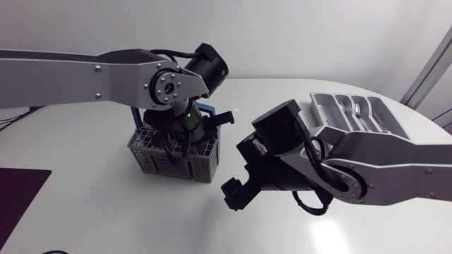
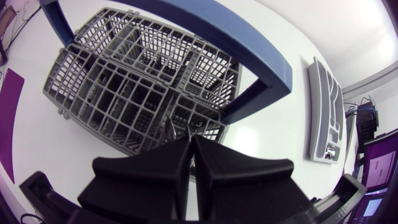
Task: Unload the cutlery basket into the drawer organizer.
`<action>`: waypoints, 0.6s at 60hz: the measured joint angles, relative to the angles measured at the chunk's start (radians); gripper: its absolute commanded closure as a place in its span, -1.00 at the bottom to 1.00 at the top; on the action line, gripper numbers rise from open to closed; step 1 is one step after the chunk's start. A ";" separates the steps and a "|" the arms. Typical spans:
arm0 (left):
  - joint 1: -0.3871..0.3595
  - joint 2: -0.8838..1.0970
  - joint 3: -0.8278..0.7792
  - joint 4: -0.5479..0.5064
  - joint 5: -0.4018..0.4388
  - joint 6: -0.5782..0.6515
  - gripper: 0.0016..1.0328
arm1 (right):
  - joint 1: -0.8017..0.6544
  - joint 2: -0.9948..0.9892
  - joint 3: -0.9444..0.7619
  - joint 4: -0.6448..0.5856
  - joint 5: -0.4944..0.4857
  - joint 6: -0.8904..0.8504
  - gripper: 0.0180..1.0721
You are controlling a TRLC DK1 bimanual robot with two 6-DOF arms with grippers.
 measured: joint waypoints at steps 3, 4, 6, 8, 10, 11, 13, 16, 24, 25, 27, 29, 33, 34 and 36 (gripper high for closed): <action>0.000 0.000 0.000 0.000 0.000 0.000 0.92 | 0.000 -0.003 0.000 0.001 0.000 0.000 -0.88; 0.000 0.000 0.000 0.000 0.000 0.000 0.92 | 0.000 -0.005 0.000 0.002 0.000 -0.001 -0.88; 0.000 0.000 0.000 0.000 0.000 0.000 0.92 | 0.000 -0.006 0.000 0.003 0.000 -0.001 -0.88; 0.000 0.000 0.000 0.000 0.000 0.000 0.92 | 0.000 -0.006 0.000 0.003 0.000 -0.004 -0.88; 0.000 0.000 0.000 0.000 0.000 0.000 0.92 | 0.001 -0.006 -0.001 0.003 0.000 -0.004 -0.88; 0.000 0.000 0.000 0.000 0.000 0.000 0.92 | 0.001 -0.006 -0.001 0.003 0.000 -0.004 -0.88; 0.000 -0.002 0.000 0.000 0.000 0.000 0.92 | 0.001 -0.006 -0.002 0.003 0.000 -0.004 -0.88; 0.000 -0.003 0.000 -0.001 0.000 0.000 0.92 | 0.001 -0.006 -0.002 0.003 0.000 -0.004 -0.88; 0.000 -0.014 0.000 -0.001 0.001 0.000 0.92 | 0.006 -0.006 -0.008 0.003 0.001 -0.004 -0.88; 0.000 -0.016 0.000 -0.001 0.001 0.000 0.92 | 0.006 -0.006 -0.008 0.003 0.001 -0.004 -0.88; 0.000 -0.020 0.000 -0.001 0.001 0.000 0.92 | 0.008 -0.007 -0.008 0.003 0.002 -0.004 -0.88; 0.000 -0.026 0.000 -0.002 0.001 0.000 0.92 | 0.009 -0.007 -0.008 0.003 0.002 -0.004 -0.88; 0.000 -0.036 0.000 -0.002 0.004 0.000 0.92 | 0.009 -0.008 -0.008 0.003 0.003 -0.004 -0.88; 0.000 -0.039 0.000 -0.002 0.005 0.000 0.92 | 0.009 -0.008 -0.008 0.003 0.003 -0.004 -0.88; 0.000 -0.044 0.000 -0.001 0.008 0.000 0.92 | 0.010 -0.010 -0.009 0.003 0.003 -0.004 -0.88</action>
